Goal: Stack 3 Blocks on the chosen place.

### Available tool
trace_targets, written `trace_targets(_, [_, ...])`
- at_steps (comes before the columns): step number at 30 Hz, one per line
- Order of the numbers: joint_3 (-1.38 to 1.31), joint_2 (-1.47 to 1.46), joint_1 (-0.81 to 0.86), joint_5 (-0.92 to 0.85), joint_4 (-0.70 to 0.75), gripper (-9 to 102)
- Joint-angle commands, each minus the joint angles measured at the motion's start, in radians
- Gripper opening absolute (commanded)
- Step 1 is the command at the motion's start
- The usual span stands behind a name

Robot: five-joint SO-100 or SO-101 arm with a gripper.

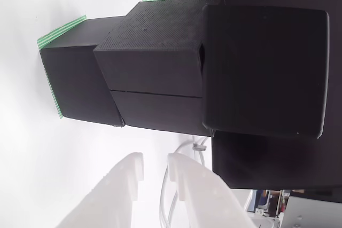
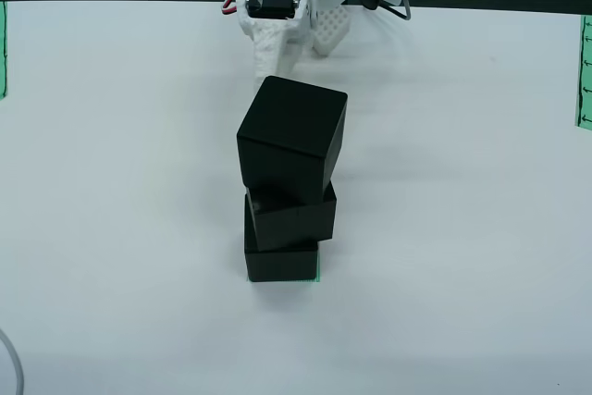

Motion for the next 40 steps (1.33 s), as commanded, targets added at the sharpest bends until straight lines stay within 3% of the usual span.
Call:
trace_targets(1, [0.043,0.012,0.006,-0.006,-0.005,1])
trace_targets(40, [0.041,0.012,-0.015,-0.008,-0.006,1])
